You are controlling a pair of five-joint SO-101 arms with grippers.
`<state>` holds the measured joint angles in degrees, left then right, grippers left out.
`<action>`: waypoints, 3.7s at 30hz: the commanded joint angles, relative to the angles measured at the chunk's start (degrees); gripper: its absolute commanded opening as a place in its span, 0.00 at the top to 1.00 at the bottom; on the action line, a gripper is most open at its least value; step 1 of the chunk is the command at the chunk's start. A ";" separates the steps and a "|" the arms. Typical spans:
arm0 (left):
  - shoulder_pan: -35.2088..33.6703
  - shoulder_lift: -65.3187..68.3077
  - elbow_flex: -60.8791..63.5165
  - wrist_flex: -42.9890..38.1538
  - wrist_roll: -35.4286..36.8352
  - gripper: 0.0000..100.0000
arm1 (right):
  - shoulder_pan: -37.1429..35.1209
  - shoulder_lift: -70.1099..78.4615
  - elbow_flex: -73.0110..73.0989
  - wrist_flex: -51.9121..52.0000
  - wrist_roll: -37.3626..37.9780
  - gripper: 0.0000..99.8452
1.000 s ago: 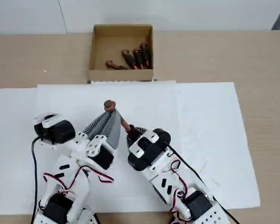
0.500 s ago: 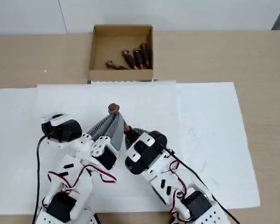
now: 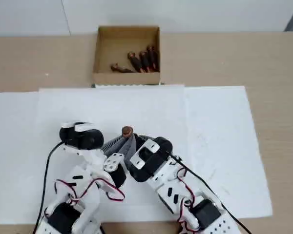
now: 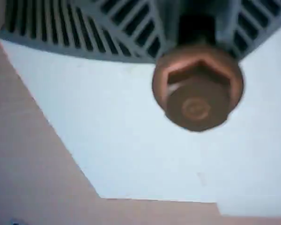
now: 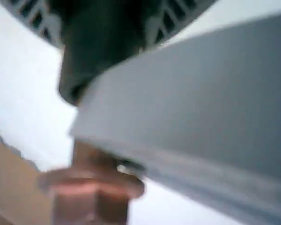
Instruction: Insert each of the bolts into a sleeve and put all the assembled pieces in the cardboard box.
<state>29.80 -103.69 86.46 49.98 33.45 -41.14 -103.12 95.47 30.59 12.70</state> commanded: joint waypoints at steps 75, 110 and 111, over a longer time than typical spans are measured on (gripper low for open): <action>-30.95 0.09 7.52 7.82 -29.27 0.99 | 20.62 16.57 -38.07 30.81 -20.66 1.00; -31.03 0.09 7.52 8.00 -29.19 0.99 | 22.37 104.48 -104.70 7.78 -23.30 1.00; -31.03 0.09 7.52 8.00 -29.19 0.99 | 22.37 107.21 -107.16 6.64 -21.98 1.00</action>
<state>-1.49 -103.16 94.11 59.21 4.44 -19.52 -0.09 -2.64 41.23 -12.26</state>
